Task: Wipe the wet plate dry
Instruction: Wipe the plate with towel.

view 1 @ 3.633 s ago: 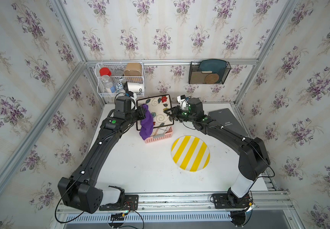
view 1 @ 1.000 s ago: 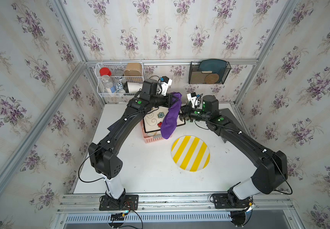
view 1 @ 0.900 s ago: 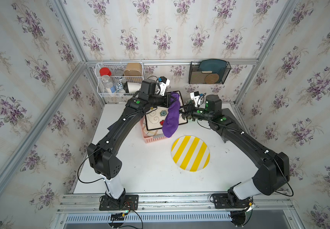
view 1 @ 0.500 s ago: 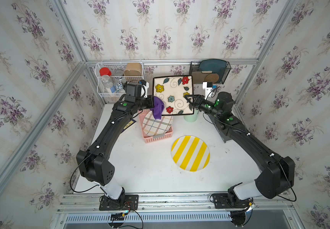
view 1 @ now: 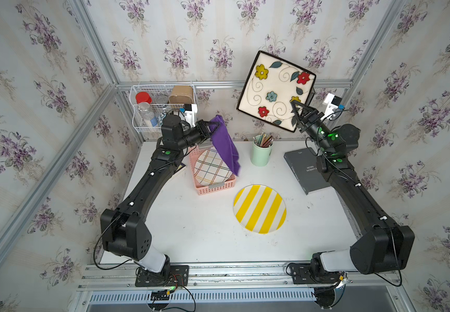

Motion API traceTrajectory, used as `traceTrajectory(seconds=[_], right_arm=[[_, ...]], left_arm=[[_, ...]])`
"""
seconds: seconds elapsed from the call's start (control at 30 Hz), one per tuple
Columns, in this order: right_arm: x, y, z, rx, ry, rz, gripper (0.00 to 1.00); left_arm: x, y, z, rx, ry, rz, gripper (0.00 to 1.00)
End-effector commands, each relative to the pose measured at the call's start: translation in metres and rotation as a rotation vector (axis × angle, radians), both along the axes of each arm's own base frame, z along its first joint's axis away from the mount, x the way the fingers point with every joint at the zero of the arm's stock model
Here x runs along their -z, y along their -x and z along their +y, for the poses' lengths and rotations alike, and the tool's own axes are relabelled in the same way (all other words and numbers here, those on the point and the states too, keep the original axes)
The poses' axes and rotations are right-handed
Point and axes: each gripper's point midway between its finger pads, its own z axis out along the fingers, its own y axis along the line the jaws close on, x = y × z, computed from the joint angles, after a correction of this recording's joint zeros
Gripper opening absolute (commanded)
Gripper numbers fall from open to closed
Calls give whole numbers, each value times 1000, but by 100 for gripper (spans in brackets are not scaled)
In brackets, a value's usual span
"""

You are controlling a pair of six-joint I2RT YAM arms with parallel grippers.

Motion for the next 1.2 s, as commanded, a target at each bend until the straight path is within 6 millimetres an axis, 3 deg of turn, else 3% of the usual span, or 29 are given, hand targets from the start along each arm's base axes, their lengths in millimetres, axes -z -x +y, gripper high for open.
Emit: traceTrajectory(seconds=[0.0,0.13,0.3,0.43,0.53,0.63,0.73,0.83,0.93,1.03,1.17], right_arm=[[-51,48,-1,-145,-128,-244,0],[-46,53,17,-260,-113,-254,0],[-25,55,53,-355,-63,-217,0],[-15,56,83,-415,-52,-198,0],[-18,55,99,-442,-58,-209,0],[-30,43,102,-426,-67,-236,0],[-52,20,85,-330,-87,-252,0],[-61,-2,41,-216,-151,-252,0],[-57,-2,18,-186,-163,-248,0],[-40,15,40,-252,-105,-242,0],[-23,43,90,-367,-85,-234,0]], left_arm=[[-103,39,4,213,413,-139,0],[-142,43,3,263,549,-198,0],[-178,50,-7,293,618,-214,0],[-188,53,-21,331,680,-191,0],[-189,59,-37,358,693,-178,0],[-186,69,-60,402,691,-154,0],[-188,82,-78,455,702,-143,0],[-198,88,-72,462,730,-165,0],[-212,88,-51,427,763,-206,0],[-218,83,-40,399,777,-217,0],[-216,80,-53,423,760,-196,0]])
